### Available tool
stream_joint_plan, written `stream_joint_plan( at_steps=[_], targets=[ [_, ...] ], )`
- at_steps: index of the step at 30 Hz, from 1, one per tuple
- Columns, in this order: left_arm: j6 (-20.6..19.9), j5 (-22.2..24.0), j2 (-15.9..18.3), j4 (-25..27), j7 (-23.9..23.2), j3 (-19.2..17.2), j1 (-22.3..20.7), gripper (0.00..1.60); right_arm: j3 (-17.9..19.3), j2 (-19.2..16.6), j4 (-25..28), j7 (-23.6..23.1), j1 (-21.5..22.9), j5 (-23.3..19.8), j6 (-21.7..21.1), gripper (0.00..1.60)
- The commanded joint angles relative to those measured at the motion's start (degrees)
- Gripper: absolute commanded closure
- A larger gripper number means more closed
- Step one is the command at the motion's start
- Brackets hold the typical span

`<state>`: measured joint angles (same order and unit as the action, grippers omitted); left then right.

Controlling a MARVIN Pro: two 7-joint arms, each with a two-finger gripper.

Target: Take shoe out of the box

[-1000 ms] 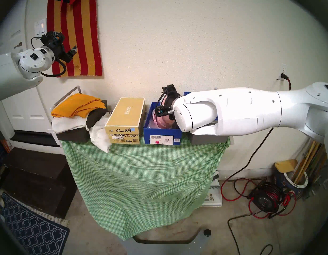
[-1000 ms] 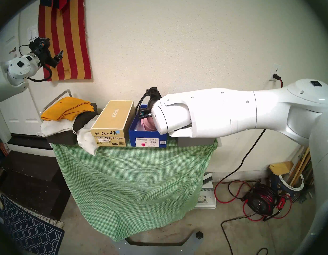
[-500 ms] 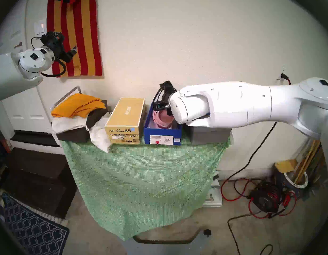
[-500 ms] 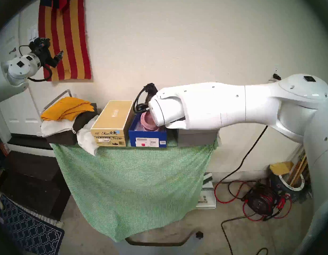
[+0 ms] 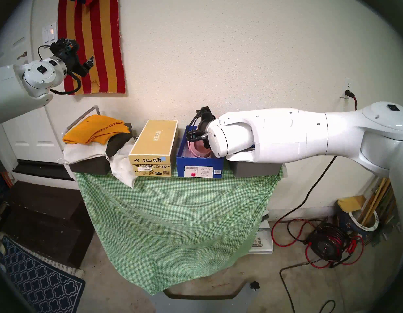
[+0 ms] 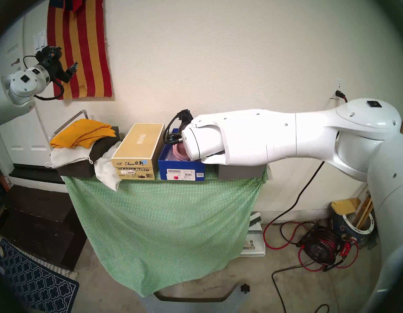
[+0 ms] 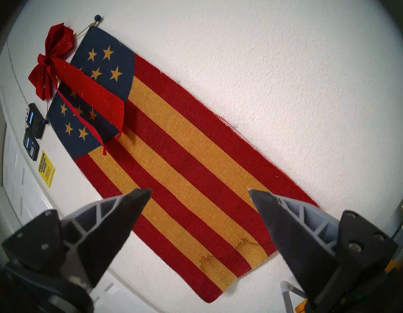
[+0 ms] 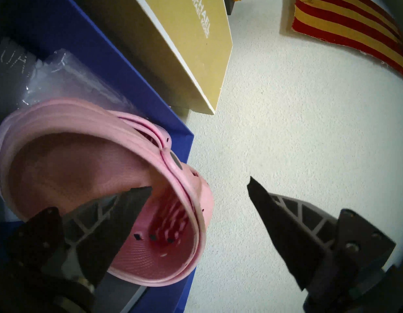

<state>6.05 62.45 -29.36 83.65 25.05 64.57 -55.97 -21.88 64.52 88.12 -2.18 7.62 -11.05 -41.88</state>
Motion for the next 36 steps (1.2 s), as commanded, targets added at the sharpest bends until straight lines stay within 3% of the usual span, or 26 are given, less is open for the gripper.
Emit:
stream_joint_plan(
  at_steps=[1, 5, 9, 21, 22, 23, 24, 25, 32, 36],
  targets=[
    [-0.01, 0.0, 0.0, 0.0, -0.01, -0.01, 0.0, 0.0, -0.76, -2.28, -2.02, 0.35, 0.77, 0.99, 2.24, 0.0],
    [-0.01, 0.0, 0.0, 0.0, -0.01, -0.01, 0.0, 0.0, -1.14, -2.03, -4.05, -0.03, 1.53, 1.77, 4.37, 0.0],
    [-0.01, 0.0, 0.0, 0.0, -0.01, -0.01, 0.0, 0.0, -1.04, 0.49, -8.46, 0.32, 0.49, 2.17, 8.21, 0.0],
    [-0.01, 0.0, 0.0, 0.0, -0.01, -0.01, 0.0, 0.0, 0.98, 4.01, -13.94, 1.56, -3.17, 0.73, 12.06, 0.0],
    [-0.01, 0.0, 0.0, 0.0, -0.01, -0.01, 0.0, 0.0, 1.0, 4.15, -14.18, 1.67, -3.34, 0.69, 12.14, 0.61],
    [-0.01, -0.01, 0.0, 0.0, -0.01, -0.01, 0.01, 0.0, 1.08, 4.25, -14.41, 1.8, -3.52, 0.59, 12.23, 1.12],
    [-0.01, -0.01, 0.0, 0.0, -0.01, -0.01, 0.01, 0.0, 1.08, 4.3, -14.83, 2.14, -3.89, 0.61, 12.62, 1.26],
    [-0.01, -0.01, 0.0, 0.0, -0.01, -0.01, 0.01, 0.0, 1.0, 4.33, -15.17, 2.34, -4.1, 0.68, 13.07, 1.6],
    [-0.01, -0.01, 0.01, 0.0, -0.01, -0.02, 0.01, 0.0, 0.18, 4.46, -14.28, 2.52, -2.38, 2.36, 13.74, 1.6],
    [0.0, 0.0, 0.0, 0.0, -0.01, 0.0, 0.0, 0.0, -0.47, 4.25, -12.62, 0.56, 1.79, 4.3, 13.9, 1.6]
  ],
)
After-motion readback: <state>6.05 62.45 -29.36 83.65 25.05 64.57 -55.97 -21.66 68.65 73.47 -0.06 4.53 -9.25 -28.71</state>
